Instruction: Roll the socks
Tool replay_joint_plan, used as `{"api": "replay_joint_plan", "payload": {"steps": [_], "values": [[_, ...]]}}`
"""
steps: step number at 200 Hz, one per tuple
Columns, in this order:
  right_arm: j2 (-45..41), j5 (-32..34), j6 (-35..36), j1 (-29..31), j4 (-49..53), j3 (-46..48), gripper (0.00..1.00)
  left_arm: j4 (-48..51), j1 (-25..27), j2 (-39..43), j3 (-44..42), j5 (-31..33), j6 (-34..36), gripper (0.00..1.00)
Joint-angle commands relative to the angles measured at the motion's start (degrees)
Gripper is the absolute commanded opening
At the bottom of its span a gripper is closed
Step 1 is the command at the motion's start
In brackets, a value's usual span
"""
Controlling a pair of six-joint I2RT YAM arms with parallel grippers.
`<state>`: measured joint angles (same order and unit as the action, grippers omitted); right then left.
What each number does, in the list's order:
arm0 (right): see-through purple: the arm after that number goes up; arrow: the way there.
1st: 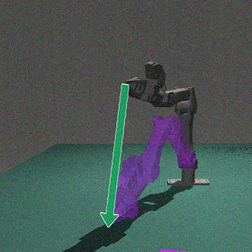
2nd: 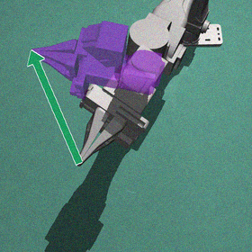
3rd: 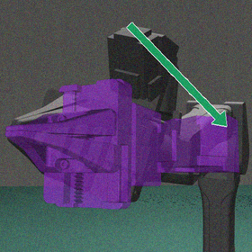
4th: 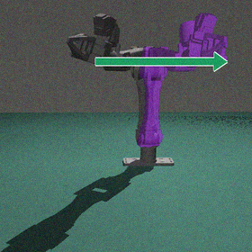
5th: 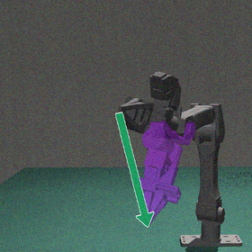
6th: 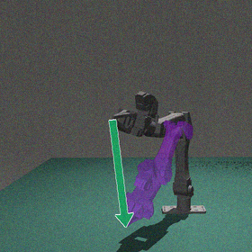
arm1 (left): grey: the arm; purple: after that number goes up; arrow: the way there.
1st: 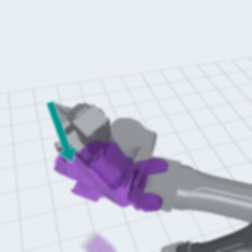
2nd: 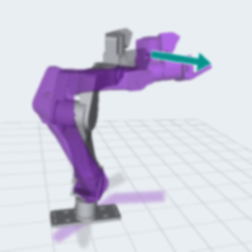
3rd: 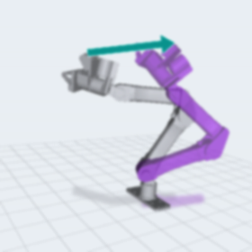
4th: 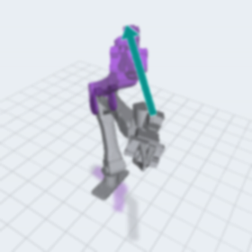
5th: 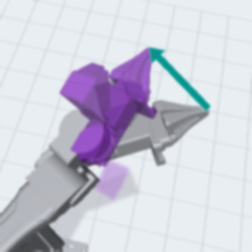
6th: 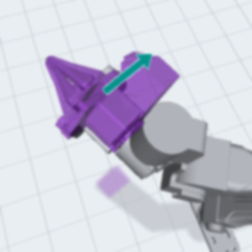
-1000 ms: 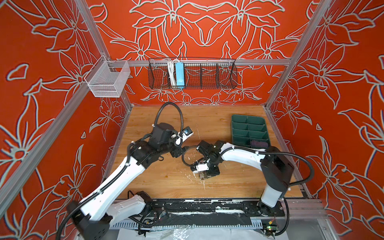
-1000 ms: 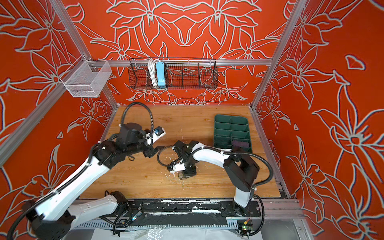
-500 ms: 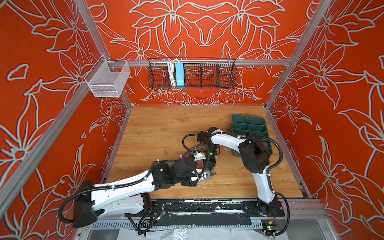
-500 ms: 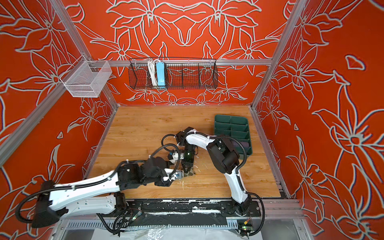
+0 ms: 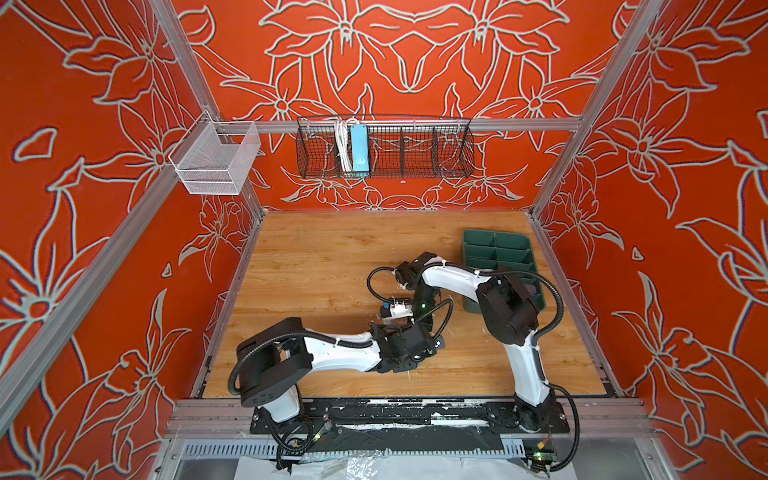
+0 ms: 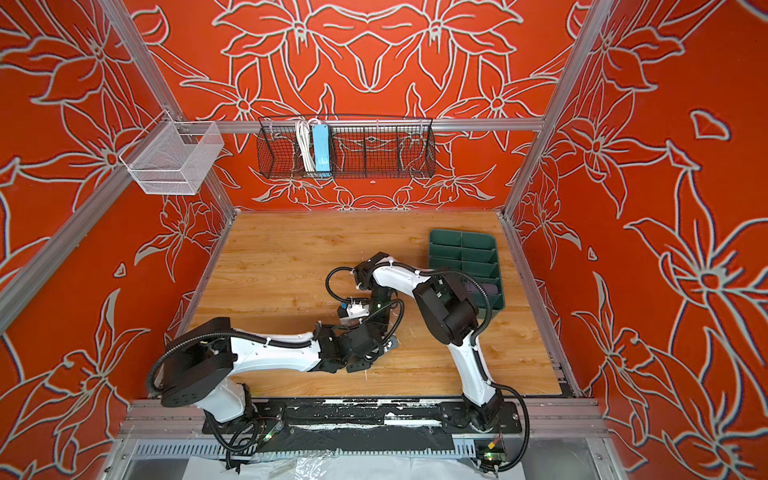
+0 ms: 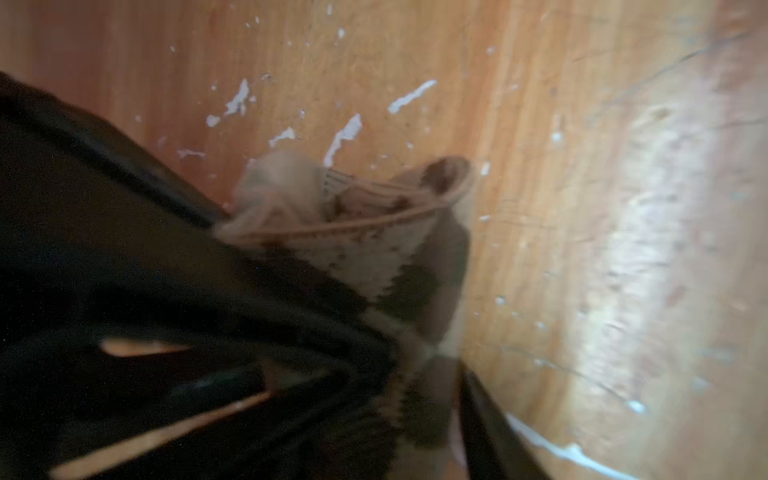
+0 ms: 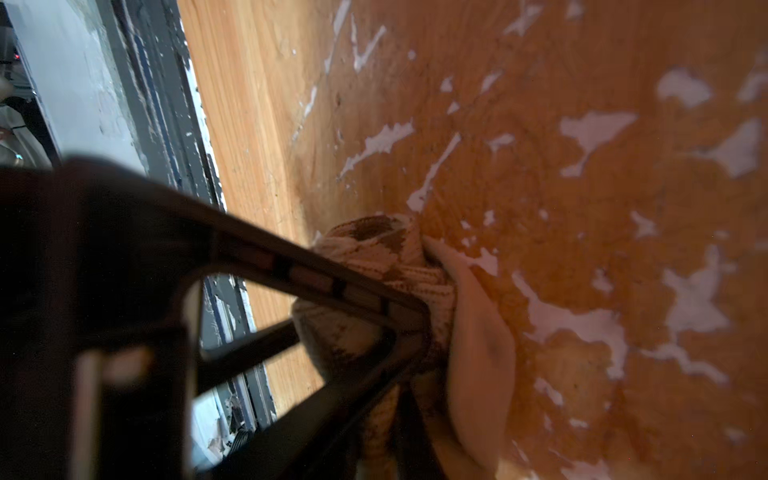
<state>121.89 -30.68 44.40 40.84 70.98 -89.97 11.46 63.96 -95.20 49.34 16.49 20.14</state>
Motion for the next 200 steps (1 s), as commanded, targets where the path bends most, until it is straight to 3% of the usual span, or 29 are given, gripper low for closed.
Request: {"api": "replay_joint_plan", "payload": {"steps": [1, 19, 40, 91, 126, 150, 164, 187, 200], "values": [[-1.1, 0.77, -0.03, -0.03, -6.35, 2.61, 0.0, -0.81, -0.33, -5.0, 1.9, 0.26, -3.06, 0.18], [-4.64, 0.87, -1.76, -0.8, -8.76, 4.34, 0.0, 1.37, -0.33, -6.18, 2.29, -0.97, -3.57, 0.08], [-10.85, 1.77, -4.79, -1.82, -13.01, 7.2, 0.18, 3.42, -0.41, -5.56, 1.68, -2.79, -4.57, 0.0], [-29.25, 3.7, -13.12, -10.21, -21.76, 16.12, 0.29, 6.38, -1.46, -3.92, 0.52, -11.71, -5.72, 0.0], [-44.5, 20.63, -23.09, -18.04, -32.5, 22.08, 0.36, 16.31, -5.14, -8.63, 8.37, -25.2, -2.65, 0.0], [-55.52, 29.32, -22.82, -18.78, -38.58, 26.85, 0.36, 24.08, -10.36, -13.18, 15.15, -35.65, -1.92, 0.0], [-62.34, 26.5, -18.47, -18.72, -39.3, 29.54, 0.36, 27.65, -13.89, -15.36, 18.29, -40.84, -1.69, 0.0], [-73.9, 6.7, -3.6, -18.16, -36.0, 34.21, 0.34, 35.35, -19.3, -20.03, 24.24, -47.83, -0.61, 0.0], [-79.69, -0.9, 3.98, -15.89, -33.87, 37.43, 0.41, 38.47, -21.31, -22.66, 27.12, -49.82, 0.25, 0.0]]}}
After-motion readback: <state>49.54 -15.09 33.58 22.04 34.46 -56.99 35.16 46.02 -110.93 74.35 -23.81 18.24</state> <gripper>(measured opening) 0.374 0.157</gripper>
